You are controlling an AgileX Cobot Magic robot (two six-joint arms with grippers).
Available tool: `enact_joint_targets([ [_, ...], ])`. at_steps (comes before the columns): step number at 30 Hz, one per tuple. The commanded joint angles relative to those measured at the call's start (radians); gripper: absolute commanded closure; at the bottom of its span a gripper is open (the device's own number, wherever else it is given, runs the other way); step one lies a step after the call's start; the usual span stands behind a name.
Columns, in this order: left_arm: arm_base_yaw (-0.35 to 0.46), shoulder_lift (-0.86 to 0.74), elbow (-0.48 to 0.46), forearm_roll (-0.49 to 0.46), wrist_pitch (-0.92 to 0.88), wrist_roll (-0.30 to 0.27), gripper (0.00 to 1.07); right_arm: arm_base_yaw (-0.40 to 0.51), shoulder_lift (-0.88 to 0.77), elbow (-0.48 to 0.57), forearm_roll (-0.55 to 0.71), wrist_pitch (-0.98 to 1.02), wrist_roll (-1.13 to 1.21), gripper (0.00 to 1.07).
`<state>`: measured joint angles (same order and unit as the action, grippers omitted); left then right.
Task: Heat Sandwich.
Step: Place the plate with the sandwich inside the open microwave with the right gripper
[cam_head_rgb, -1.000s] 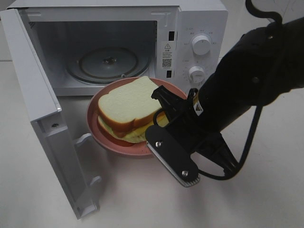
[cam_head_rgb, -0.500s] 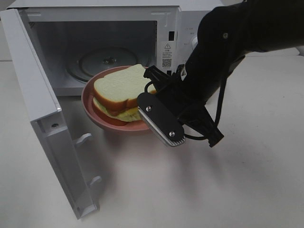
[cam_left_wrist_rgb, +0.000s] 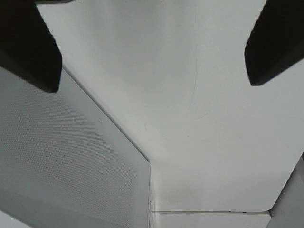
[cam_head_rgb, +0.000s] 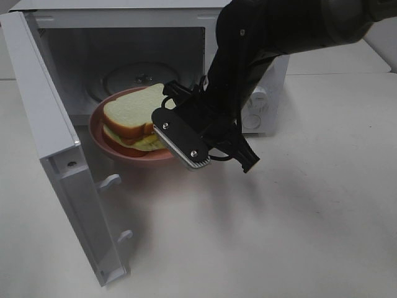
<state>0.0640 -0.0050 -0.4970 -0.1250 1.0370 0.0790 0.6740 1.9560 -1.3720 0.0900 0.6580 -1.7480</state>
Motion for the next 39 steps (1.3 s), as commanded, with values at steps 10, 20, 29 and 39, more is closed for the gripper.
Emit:
enact_joint_targets([
  [10,-0.004,-0.026,0.004,-0.009,-0.009,-0.001,0.06,-0.036,0.09,-0.202,0.025,0.069,-0.022,1.06],
  [20,-0.004,-0.026,0.004,-0.009,-0.009,-0.001,0.06,-0.036,0.164,-0.318,0.028,0.086,-0.02,1.06],
  [29,-0.004,-0.026,0.004,-0.009,-0.009,-0.001,0.06,-0.036,0.237,-0.441,0.025,0.118,0.003,1.06],
  [39,-0.004,-0.026,0.004,-0.009,-0.009,-0.001,0.06,-0.036,0.324,-0.591,-0.04,0.142,0.103,1.06],
])
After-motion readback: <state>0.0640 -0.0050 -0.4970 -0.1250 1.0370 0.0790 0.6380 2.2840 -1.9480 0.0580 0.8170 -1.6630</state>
